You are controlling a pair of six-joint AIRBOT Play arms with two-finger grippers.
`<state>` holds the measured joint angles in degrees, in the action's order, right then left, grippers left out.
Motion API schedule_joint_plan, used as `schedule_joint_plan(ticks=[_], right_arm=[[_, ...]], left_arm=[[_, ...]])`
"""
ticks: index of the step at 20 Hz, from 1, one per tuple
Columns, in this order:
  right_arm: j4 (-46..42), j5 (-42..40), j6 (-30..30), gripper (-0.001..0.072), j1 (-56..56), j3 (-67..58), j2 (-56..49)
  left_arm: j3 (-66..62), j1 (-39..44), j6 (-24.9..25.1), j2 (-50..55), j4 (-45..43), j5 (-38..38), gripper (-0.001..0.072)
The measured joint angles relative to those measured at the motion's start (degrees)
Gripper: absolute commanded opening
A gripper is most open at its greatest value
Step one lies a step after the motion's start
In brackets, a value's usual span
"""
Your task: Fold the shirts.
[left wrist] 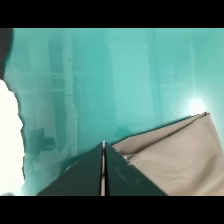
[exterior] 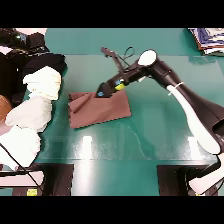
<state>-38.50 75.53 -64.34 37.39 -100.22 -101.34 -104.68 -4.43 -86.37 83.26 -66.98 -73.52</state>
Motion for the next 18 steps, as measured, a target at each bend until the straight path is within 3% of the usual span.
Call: schedule_joint_plan(ticks=[3, 5, 10, 14, 15, 16, 18], right_arm=[[-5.8, 0.9, -3.4, 0.0505, -7.1, 6.8, 2.8], [-7.2, -0.8, -5.5, 0.0666, -12.0, 12.5, 4.6], [-2.4, -5.5, -7.2, 0.0665, -19.3, 23.7, 3.8], [4.2, -6.6, -6.5, 0.0663, -17.1, 23.0, -2.4], [5.6, -6.4, -6.4, 0.0621, -15.8, 21.5, -4.2], [6.2, -6.3, -6.2, 0.0516, -14.5, 19.7, -5.9], [6.6, -6.0, -6.1, 0.0420, -12.0, 16.2, -8.9]], left_arm=[[0.0, -0.3, 0.7, -0.2, 0.0, -1.1, 0.0026], [0.0, -0.3, 1.0, -0.2, 0.0, -1.6, 0.0026], [0.0, 0.9, 1.4, -0.2, 0.0, -1.6, 0.0026], [0.0, 3.4, 2.5, 0.4, 0.0, -0.8, 0.0026], [0.0, 4.0, 2.8, 0.5, 0.0, -0.7, 0.0026], [0.1, 4.4, 3.1, 0.6, 0.0, -0.7, 0.0026], [0.1, 5.0, 3.5, 0.7, 0.0, -0.7, 0.0026]])
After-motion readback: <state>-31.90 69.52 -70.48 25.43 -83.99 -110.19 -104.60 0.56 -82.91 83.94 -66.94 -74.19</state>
